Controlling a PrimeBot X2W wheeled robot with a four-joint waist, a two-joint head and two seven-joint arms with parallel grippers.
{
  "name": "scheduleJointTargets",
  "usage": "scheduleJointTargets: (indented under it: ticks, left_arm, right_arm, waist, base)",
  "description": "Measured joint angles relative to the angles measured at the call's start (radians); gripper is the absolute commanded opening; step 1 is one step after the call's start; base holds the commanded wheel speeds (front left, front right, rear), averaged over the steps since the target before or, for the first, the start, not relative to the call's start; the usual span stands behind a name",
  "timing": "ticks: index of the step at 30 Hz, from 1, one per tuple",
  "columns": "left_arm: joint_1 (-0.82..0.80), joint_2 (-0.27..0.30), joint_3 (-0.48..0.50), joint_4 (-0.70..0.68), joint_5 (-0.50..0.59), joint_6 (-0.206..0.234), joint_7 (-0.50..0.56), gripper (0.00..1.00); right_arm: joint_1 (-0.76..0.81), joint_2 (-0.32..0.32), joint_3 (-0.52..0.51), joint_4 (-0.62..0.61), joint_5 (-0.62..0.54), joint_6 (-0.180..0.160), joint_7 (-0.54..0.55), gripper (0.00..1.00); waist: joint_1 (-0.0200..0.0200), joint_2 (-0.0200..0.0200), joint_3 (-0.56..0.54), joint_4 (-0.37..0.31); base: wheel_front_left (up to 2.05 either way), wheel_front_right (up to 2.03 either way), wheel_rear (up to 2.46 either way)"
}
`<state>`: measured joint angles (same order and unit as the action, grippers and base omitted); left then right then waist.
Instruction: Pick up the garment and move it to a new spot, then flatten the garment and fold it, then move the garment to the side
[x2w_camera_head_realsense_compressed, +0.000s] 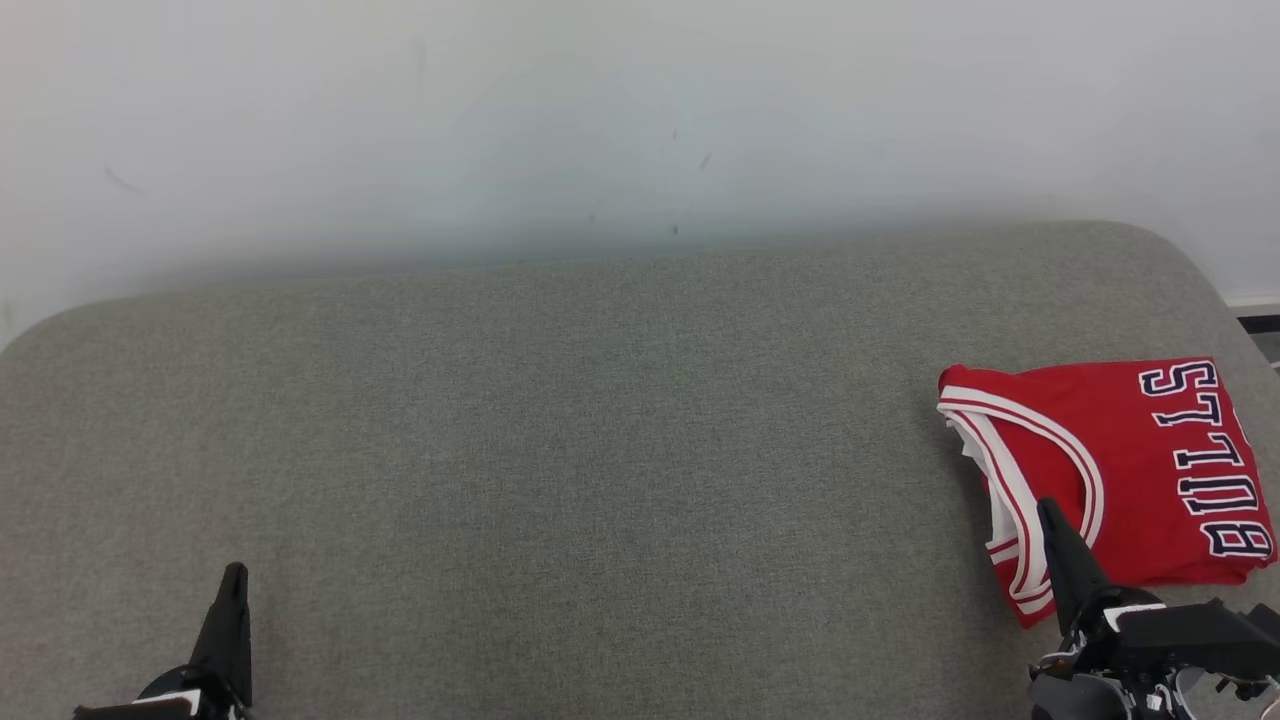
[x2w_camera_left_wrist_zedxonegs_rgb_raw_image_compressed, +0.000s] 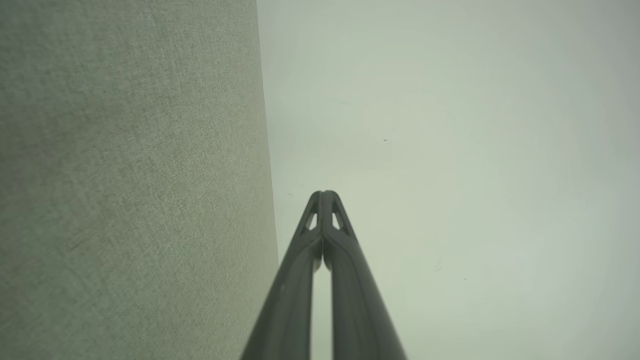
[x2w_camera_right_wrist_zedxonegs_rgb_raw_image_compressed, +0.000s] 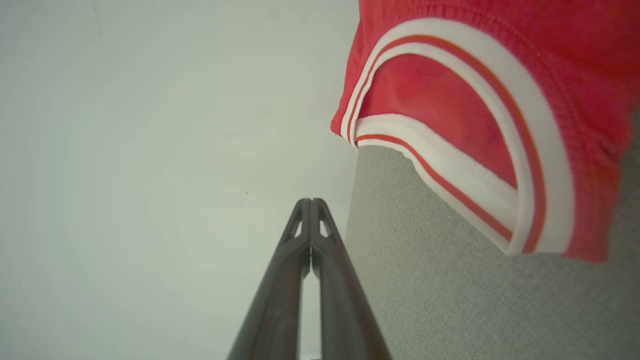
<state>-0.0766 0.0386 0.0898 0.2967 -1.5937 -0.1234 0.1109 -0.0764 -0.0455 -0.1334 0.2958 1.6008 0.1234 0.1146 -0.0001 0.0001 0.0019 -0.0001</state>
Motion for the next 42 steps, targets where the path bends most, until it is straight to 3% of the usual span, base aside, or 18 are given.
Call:
scheduleJointTargets:
  ticks: [42]
  left_arm:
    - [-0.011,0.000,0.000,0.001,0.000,0.000,0.000,0.00]
  right_arm:
    - [0.000,0.000,0.000,-0.001,0.001,0.000,0.000,0.00]
  waist:
    - [0.0001,0.0000,0.000,0.000]
  base:
    - [0.00,0.00,0.00]
